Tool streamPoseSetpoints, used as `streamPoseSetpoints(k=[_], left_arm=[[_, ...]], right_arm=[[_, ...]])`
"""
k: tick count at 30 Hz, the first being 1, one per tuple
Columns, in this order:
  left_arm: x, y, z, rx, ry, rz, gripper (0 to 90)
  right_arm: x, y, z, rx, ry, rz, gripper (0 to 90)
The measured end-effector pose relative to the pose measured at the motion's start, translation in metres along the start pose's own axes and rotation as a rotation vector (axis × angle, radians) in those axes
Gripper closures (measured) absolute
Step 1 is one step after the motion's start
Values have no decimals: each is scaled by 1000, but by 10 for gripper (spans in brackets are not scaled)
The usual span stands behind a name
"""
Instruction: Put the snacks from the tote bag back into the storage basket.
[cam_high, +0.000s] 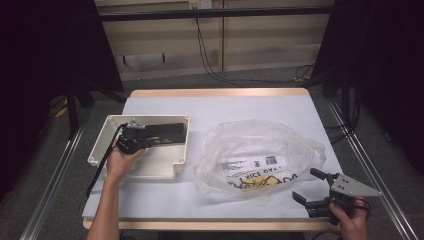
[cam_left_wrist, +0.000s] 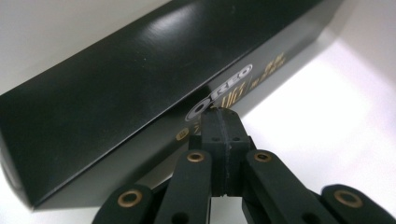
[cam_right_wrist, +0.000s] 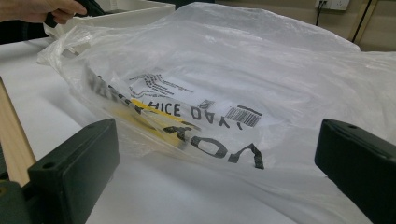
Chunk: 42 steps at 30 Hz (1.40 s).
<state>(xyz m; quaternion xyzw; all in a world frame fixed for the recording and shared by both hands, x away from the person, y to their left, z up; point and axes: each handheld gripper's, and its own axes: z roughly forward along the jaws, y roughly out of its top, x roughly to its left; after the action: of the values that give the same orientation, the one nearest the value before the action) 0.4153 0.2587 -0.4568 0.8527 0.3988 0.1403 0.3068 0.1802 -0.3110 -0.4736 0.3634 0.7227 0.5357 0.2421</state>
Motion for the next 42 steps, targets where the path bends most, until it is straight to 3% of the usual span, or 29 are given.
streamPoseSetpoints(k=[12,20,27,33,36,39,42], left_arm=[[4,2,9,-14,-6,-46,900],[5,3,10,-22,-2,-39,900],[2,3,2,-33,-28,-17,878],[-1,1,-12,-79,-57,2,765],[-4,0,-20,-80,-62,49,684],[-7,-3,-27,-101,-75,62,605],[-9,-3,-35,-108,-59,85,495]], right_arm=[[0,0,1,-1,1,-3,0],[-1,0,1,-1,2,-3,0],[0,0,0,0,1,0,0],[0,0,0,-1,3,-7,0],[0,0,1,2,3,-3,0],[0,0,1,1,5,-7,0],[0,0,1,-1,3,-5,0]])
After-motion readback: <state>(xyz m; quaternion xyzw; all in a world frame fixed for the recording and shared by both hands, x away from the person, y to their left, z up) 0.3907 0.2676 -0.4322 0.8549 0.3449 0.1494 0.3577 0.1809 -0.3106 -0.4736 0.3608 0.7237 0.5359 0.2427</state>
